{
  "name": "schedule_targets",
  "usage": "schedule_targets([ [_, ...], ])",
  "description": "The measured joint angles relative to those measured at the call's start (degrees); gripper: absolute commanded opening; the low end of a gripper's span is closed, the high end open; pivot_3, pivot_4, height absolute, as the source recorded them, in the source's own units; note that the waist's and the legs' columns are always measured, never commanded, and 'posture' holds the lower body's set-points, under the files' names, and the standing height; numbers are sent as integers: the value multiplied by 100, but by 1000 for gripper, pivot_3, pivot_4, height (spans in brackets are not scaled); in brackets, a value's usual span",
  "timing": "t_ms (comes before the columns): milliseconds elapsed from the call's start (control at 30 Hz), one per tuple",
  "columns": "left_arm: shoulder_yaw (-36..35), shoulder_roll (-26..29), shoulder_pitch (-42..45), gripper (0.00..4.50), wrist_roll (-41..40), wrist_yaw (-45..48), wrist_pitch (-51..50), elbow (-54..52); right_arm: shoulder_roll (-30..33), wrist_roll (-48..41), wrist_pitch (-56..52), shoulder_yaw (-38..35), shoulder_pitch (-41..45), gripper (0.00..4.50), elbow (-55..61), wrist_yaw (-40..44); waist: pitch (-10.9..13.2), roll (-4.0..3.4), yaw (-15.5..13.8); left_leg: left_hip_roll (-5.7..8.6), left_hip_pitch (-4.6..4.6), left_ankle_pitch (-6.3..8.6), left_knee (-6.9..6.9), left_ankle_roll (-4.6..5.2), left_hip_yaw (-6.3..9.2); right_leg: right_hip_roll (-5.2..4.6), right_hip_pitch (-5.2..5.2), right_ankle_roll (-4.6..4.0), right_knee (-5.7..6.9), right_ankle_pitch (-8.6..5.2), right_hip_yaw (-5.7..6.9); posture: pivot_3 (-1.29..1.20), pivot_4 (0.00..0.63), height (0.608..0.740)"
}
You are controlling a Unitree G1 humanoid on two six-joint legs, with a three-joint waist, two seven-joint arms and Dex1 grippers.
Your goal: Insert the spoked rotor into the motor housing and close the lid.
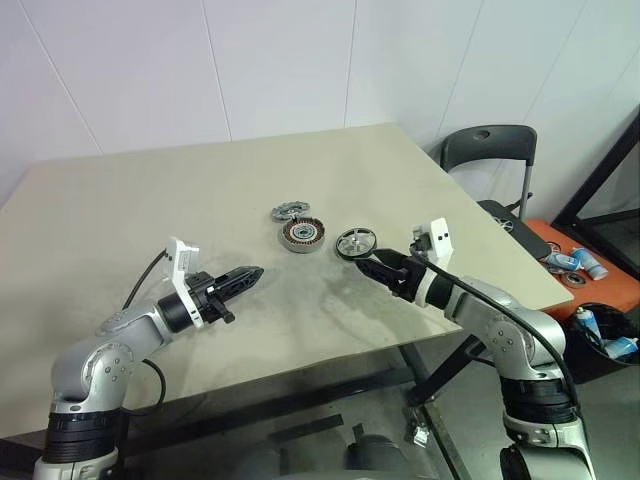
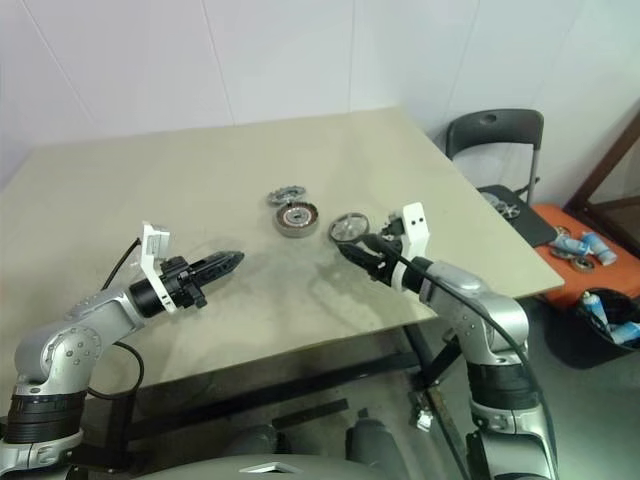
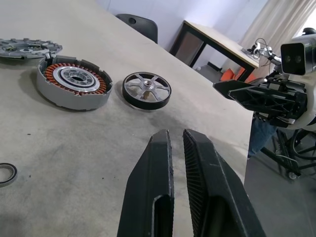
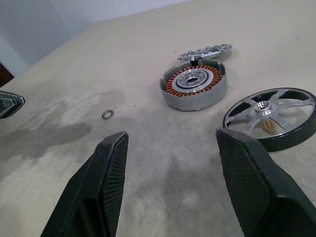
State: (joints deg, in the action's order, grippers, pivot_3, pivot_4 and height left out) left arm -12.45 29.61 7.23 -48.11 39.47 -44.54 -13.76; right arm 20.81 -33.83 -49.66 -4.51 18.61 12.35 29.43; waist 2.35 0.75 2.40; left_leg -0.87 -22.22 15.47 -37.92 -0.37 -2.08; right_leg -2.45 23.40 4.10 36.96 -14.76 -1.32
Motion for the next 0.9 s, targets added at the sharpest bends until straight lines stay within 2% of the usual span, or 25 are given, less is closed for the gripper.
schedule_targets([
  [900, -1, 73, 20, 487, 29, 156, 36, 64, -5, 0, 6, 109, -1, 2943, -5, 8, 0, 0, 1, 0, 0, 0, 0, 0, 0, 0, 0, 0, 0, 0, 0, 0, 0, 740],
])
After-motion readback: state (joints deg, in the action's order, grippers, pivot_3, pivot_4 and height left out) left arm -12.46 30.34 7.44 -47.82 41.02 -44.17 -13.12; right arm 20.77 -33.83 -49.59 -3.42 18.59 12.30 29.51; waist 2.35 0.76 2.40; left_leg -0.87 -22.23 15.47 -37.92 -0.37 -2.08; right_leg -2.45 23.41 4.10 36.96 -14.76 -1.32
